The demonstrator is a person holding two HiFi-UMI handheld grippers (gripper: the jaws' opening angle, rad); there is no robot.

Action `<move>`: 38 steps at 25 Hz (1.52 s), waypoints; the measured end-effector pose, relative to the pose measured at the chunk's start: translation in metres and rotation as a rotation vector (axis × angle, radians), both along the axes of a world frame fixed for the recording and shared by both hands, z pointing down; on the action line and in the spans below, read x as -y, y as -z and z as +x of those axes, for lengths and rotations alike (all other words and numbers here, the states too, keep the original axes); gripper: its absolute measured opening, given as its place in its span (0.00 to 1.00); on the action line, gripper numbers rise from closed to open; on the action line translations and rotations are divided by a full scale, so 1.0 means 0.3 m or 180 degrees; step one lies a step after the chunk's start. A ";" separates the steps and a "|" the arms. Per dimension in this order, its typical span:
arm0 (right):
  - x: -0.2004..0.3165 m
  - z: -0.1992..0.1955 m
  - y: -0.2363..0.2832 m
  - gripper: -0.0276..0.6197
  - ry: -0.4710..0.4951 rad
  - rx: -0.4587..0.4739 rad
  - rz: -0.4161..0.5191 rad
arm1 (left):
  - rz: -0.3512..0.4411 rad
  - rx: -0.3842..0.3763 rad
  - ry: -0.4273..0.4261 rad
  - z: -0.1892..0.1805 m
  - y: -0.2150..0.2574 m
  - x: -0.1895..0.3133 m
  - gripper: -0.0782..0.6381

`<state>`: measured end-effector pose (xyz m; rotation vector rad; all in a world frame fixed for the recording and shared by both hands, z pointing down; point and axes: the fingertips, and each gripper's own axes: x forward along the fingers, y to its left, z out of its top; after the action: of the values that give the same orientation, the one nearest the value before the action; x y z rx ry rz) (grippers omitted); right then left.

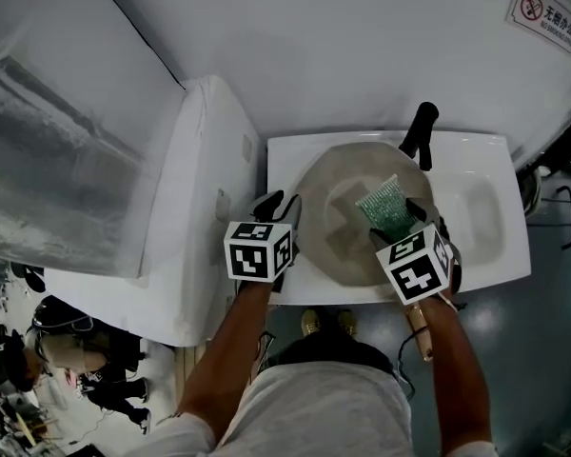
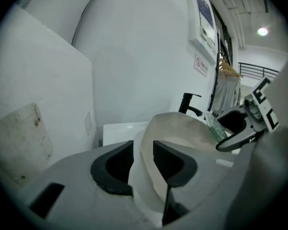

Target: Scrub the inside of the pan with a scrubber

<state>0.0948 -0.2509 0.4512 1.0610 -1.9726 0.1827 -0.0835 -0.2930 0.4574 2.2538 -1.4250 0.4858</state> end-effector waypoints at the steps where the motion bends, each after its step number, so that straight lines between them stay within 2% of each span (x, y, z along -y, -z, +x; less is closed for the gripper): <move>1: 0.002 -0.007 0.025 0.59 0.0001 0.0060 0.0047 | 0.0047 -0.0017 0.0000 -0.001 0.023 -0.002 0.28; 6: 0.003 -0.049 0.161 0.59 -0.0036 0.0477 0.0285 | 0.0366 -0.0134 -0.0053 0.011 0.167 -0.017 0.28; 15: -0.003 -0.094 0.426 0.59 -0.0006 0.1387 0.0811 | 0.1270 -0.0549 -0.0298 0.064 0.513 -0.086 0.28; 19: -0.023 -0.119 0.519 0.59 0.0102 0.1705 0.1060 | 0.1581 -0.0720 -0.0366 0.071 0.625 -0.123 0.25; 29: -0.082 -0.159 0.728 0.59 0.0441 0.2350 0.1632 | 0.2124 -0.0928 -0.0563 0.106 0.797 -0.208 0.17; 38: -0.138 -0.166 0.809 0.59 0.0617 0.2733 0.1920 | 0.2278 -0.0947 -0.0647 0.148 0.832 -0.235 0.13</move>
<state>0.0450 -0.2096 0.2084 1.2732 -3.0171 -0.0988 -0.0391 -0.2225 0.2077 2.8765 -1.3524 -0.3653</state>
